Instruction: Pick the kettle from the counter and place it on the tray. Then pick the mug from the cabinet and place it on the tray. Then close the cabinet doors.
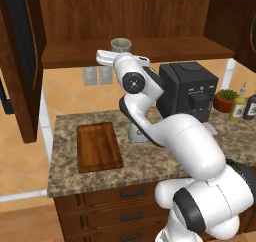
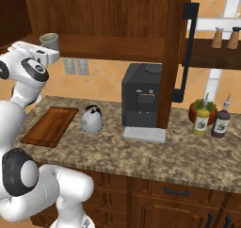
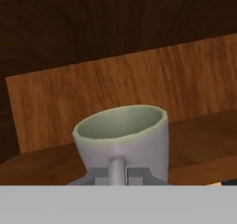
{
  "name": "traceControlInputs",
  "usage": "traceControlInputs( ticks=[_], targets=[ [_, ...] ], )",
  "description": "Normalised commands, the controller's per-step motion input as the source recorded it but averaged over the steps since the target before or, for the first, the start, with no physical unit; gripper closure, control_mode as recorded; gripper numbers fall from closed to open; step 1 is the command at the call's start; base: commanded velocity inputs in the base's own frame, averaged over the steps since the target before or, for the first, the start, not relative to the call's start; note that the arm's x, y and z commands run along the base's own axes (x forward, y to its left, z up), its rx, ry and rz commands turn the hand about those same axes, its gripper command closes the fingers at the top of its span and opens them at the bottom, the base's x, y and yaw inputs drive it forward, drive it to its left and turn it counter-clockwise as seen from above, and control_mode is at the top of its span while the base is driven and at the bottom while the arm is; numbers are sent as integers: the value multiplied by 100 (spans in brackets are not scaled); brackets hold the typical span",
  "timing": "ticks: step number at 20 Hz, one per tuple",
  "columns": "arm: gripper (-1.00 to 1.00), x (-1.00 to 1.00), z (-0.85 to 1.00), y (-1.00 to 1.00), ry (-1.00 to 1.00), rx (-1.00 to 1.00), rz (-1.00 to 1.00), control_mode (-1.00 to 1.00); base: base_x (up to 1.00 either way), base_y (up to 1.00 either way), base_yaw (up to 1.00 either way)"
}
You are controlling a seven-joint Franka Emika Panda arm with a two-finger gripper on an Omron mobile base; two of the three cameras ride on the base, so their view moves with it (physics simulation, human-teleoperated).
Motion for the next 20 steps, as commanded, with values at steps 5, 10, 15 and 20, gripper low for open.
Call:
traceControlInputs(
  ticks=[5, 10, 15, 20],
  targets=[
    [100, -97, -16, 41, 1, 0, 0, -100, 0, 0, 0],
    [100, -66, -45, 29, 10, 1, 0, -100, 0, 0, 0],
    [100, -39, -71, 13, 15, 1, 1, -100, 0, 0, 0],
    [100, 3, -70, 20, 12, 2, 0, -100, 0, 0, 0]
  ],
)
